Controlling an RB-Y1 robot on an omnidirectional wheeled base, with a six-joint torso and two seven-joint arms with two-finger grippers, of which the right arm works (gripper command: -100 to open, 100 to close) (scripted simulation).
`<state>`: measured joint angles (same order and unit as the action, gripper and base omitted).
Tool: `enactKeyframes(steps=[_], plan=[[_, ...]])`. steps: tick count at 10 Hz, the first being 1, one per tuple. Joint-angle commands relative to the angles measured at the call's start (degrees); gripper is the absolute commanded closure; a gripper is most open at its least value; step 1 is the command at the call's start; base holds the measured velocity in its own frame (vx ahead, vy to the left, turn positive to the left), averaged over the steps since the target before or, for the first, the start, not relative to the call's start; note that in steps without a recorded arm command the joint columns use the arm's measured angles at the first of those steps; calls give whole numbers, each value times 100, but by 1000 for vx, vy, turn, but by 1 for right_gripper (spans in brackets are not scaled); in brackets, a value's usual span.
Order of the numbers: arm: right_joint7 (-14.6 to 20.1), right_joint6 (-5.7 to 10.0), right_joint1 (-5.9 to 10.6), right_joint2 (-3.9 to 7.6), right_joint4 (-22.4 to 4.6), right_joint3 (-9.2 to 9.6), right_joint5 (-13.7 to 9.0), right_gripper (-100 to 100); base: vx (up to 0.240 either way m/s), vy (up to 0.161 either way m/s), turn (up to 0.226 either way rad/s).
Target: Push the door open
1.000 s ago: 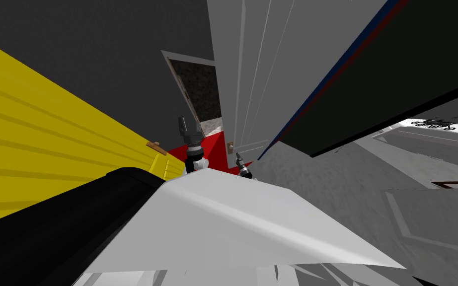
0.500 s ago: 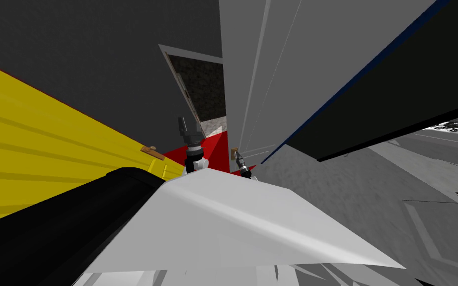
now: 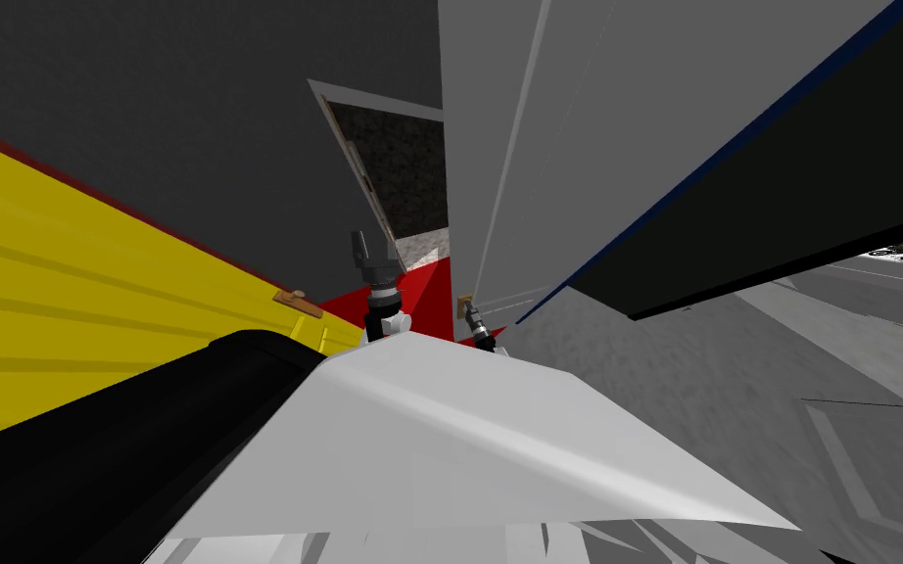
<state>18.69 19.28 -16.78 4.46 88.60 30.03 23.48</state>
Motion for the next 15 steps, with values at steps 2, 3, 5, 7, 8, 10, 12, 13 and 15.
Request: enactKeyframes(steps=[2,3,5,7,8,10,12,13,15], plan=[[1,5,-3,2,5,0,-1,100,-9,-6,-3],[1,5,-3,2,5,0,-1,100,0,0,0],[-33,-28,25,24,-39,-128,-37,100,84,106,-65],[-71,-50,67,30,-71,-272,-78,100,126,144,-78],[-82,-56,79,31,-80,-312,-89,100,136,138,-48],[-118,-76,119,25,-111,-451,-129,100,128,160,-68],[-159,-99,164,8,-145,-604,-173,100,160,174,-92],[-173,-107,180,0,-157,-658,-188,100,91,121,-57],[-202,-124,212,-20,-181,-768,-220,100,81,99,-46]])
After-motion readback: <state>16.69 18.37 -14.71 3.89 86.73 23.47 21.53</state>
